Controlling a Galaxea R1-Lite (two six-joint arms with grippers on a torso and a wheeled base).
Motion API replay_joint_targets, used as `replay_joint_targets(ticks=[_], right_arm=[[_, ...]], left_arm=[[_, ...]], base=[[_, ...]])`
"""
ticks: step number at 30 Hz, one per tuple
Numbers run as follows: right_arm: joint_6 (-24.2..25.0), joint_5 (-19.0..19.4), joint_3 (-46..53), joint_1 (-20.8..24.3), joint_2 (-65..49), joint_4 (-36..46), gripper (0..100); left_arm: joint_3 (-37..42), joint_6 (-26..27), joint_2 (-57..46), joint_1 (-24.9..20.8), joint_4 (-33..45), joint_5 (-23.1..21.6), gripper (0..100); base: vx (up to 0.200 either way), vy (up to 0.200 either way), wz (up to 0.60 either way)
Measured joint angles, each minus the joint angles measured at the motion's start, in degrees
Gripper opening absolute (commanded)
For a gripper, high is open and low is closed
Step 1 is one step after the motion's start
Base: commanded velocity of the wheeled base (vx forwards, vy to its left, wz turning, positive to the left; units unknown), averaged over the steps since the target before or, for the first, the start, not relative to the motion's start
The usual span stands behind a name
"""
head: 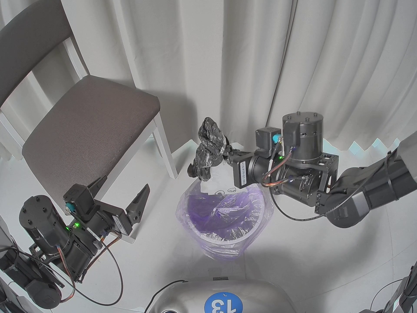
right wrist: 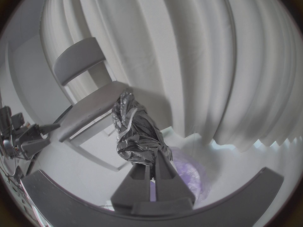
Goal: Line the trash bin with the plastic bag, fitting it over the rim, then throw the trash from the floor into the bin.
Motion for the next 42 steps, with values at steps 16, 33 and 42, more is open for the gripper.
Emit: replay_joint_targets(ticks=[16, 33, 42], right_arm=[[0.57, -0.62, 4.22, 0.94, 7.86, -10.23, 0], [5.16, -0.88, 4.89, 1.88, 16.82, -20.03, 0], [8.39, -1.08, 4.77, 2.43, 20.78, -23.15, 0]], left_arm=[[0.26, -0.46, 2.56, -0.33, 0.00, -0.01, 100], [0.15, -0.52, 1.65, -0.35, -0.02, -0.09, 100], [0.26, -0.49, 1.60, -0.66, 0.00, -0.06, 100]], base=[[0.000, 0.000, 0.00], [0.000, 0.000, 0.00], [0.000, 0.000, 0.00]])
